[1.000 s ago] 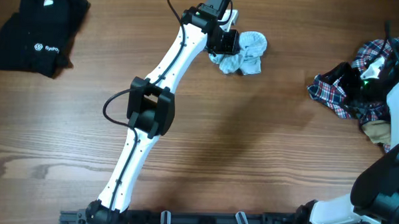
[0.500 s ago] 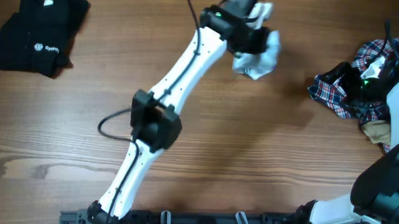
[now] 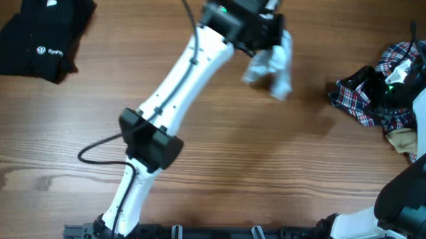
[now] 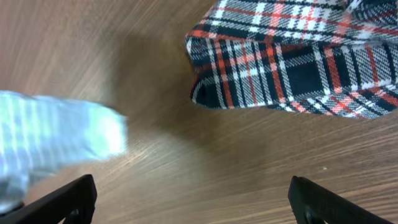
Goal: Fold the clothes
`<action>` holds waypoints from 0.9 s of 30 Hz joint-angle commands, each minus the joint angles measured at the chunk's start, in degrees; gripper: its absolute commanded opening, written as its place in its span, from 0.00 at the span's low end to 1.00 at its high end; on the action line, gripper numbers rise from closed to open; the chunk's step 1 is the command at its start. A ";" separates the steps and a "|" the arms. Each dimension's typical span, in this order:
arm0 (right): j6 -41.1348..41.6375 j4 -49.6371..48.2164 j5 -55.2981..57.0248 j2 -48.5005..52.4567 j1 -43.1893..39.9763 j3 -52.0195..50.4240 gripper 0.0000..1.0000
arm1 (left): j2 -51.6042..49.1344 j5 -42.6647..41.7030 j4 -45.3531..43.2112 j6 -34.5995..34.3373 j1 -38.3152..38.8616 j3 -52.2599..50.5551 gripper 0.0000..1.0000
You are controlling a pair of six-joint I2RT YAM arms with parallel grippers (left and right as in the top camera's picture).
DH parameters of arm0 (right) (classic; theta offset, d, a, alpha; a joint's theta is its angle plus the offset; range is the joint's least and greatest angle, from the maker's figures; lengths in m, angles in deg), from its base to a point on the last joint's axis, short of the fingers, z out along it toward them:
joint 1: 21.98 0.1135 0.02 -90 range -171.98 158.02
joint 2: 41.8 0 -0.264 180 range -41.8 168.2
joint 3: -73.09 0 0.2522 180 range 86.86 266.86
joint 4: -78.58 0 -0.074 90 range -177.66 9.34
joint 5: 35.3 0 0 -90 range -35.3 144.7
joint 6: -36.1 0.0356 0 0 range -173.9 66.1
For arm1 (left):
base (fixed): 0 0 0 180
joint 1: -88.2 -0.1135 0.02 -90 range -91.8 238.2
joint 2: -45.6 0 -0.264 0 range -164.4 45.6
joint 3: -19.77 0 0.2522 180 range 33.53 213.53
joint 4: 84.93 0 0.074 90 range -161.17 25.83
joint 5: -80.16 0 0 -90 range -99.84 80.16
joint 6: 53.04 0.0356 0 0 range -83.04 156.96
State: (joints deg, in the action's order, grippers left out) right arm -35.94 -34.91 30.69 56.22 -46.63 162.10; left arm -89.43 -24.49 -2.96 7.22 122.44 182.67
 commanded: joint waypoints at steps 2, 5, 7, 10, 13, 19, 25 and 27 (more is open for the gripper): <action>1.75 -0.37 -0.90 -2.29 0.02 0.07 1.00 | -5.35 -1.81 0.35 -3.02 -3.96 -8.35 0.04; 1.79 -0.39 -0.87 -3.37 0.02 0.07 0.99 | -7.61 -1.49 -1.36 -3.76 -5.31 -12.59 0.04; 2.47 -0.48 -0.87 -4.39 0.02 0.07 0.99 | -8.41 -0.59 -1.66 -3.78 -6.14 -13.42 0.04; 3.10 -1.22 -0.35 -4.92 0.02 0.07 0.99 | -7.87 -2.27 -4.52 -4.07 -5.79 -13.38 0.04; 3.08 -1.29 1.95 -4.92 0.02 0.07 0.99 | -6.97 -7.54 -8.50 -4.17 -2.29 -13.11 0.04; 2.99 -1.20 4.61 -4.92 0.02 0.07 0.99 | -4.90 -7.85 -8.98 -4.22 6.32 -6.10 0.04; 2.36 -0.96 5.20 -4.92 0.02 0.07 1.00 | -2.58 -12.87 -7.74 -6.93 3.43 -5.11 0.04; 2.34 -0.72 5.20 -4.92 0.02 0.07 1.00 | -2.60 -11.85 -3.08 -5.90 0.48 -5.14 0.04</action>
State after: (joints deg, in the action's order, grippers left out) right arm -33.56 -35.89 34.65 52.57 -46.63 162.10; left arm -93.45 -35.40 -9.89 1.47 127.58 176.66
